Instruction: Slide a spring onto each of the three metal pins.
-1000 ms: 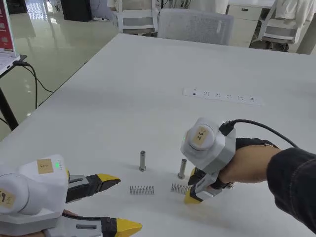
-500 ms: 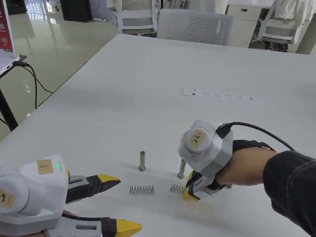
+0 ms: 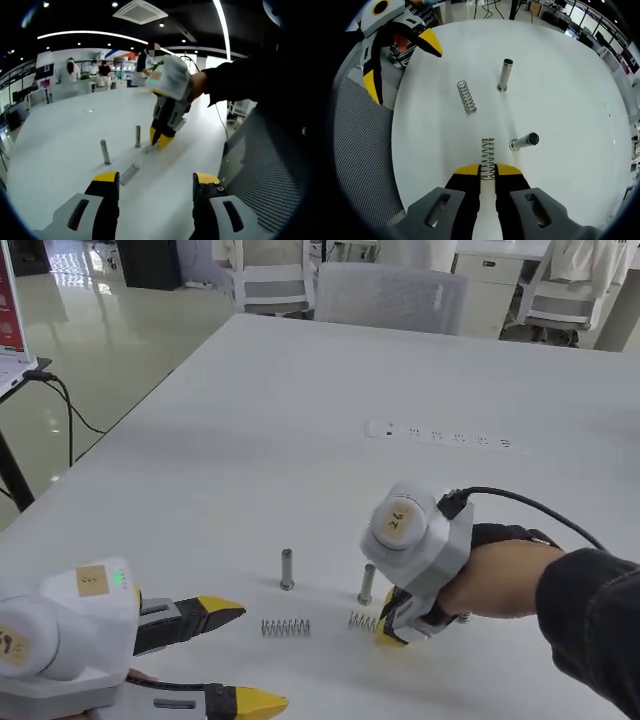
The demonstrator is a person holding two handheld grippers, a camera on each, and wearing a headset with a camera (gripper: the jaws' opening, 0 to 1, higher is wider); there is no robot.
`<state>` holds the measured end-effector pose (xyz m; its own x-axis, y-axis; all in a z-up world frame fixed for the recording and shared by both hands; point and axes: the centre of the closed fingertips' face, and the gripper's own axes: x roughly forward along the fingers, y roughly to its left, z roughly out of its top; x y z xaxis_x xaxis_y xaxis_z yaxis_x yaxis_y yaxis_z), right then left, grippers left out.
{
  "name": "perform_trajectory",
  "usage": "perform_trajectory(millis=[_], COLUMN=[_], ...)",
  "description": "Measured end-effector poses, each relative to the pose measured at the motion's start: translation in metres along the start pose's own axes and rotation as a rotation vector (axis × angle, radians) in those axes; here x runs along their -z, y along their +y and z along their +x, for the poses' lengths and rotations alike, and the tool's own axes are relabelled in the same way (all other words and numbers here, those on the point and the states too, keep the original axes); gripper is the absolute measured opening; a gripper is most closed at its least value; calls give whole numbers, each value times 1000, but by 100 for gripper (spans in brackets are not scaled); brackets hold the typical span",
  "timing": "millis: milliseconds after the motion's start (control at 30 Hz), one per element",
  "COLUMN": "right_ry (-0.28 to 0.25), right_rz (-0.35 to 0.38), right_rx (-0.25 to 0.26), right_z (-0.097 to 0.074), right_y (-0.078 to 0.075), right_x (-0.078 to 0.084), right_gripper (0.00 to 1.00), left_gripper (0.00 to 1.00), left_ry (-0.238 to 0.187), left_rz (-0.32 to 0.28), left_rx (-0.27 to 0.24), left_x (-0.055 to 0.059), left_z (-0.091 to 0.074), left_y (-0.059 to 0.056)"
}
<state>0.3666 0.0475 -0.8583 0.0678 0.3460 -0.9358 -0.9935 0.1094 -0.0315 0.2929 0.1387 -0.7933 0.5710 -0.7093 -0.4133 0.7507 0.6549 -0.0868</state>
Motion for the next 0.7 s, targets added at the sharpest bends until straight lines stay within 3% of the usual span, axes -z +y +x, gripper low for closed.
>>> perform_trajectory(millis=[267, 400, 700], right_ry=[-11, -51, -93], right_rz=[7, 18, -17], right_rx=[-44, -75, -89], right_z=[-27, -44, -70], right_y=[13, 22, 37], right_x=[-2, -12, -30], right_gripper=[8, 8, 8], left_gripper=[53, 52, 50], left_ry=[6, 20, 35], left_rz=[28, 53, 111], left_rx=[23, 41, 89], left_x=[-8, -11, -25], left_z=[4, 5, 12], left_y=[-3, -5, -11])
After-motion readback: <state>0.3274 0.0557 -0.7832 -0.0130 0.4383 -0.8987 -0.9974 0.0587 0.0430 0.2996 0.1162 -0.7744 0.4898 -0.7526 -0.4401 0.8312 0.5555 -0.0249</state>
